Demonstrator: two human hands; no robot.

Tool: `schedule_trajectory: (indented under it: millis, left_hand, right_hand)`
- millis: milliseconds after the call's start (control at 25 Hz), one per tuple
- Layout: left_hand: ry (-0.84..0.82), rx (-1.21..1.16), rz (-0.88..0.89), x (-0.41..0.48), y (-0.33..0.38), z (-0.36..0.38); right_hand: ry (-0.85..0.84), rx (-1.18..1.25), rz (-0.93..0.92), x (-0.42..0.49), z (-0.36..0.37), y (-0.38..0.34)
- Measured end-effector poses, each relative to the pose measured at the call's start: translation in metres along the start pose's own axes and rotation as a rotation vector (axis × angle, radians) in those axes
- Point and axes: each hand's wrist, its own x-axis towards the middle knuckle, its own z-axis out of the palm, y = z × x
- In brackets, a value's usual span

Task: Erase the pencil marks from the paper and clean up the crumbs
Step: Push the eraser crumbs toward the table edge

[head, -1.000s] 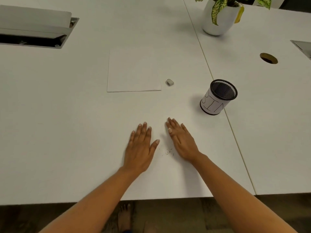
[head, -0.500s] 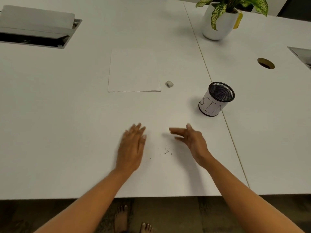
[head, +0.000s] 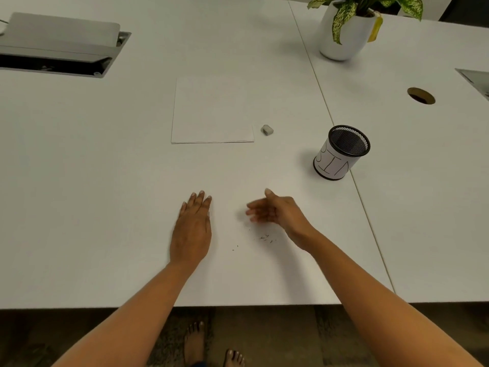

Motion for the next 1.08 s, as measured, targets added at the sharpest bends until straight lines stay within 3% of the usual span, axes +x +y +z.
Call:
schedule_trajectory:
  millis: [80,160,240,520,680,880,1000,1080]
  left_hand:
    - [0.016,-0.045,-0.009,0.001,-0.001,-0.001]
    - [0.020,-0.033,0.002,0.001,-0.002,0.000]
    - [0.025,-0.017,0.012,0.000,-0.003,0.001]
    - [0.028,0.006,0.008,-0.001,-0.003,0.002]
    - [0.020,0.004,0.018,-0.001,-0.003,0.002]
    - [0.042,-0.011,0.011,-0.002,-0.005,0.003]
    - [0.044,0.004,0.008,-0.002,-0.005,0.004]
    - [0.042,0.015,0.014,-0.001,-0.004,0.005]
  right_hand:
    - [-0.023,-0.314,-0.162,0.007,0.015,-0.002]
    - [-0.175,-0.709,-0.251,0.005,0.026,0.014]
    - [-0.255,-0.944,-0.301,-0.011,0.023,0.032]
    - [-0.036,-1.153,-0.488,-0.049,0.022,0.042]
    - [-0.189,-1.220,-0.471,-0.054,0.071,0.050]
    - [0.124,-1.445,-0.304,-0.060,0.052,0.066]
    - [0.263,-1.396,-0.182,-0.066,0.037,0.066]
    - [0.288,-1.367,-0.216,-0.068,0.051,0.059]
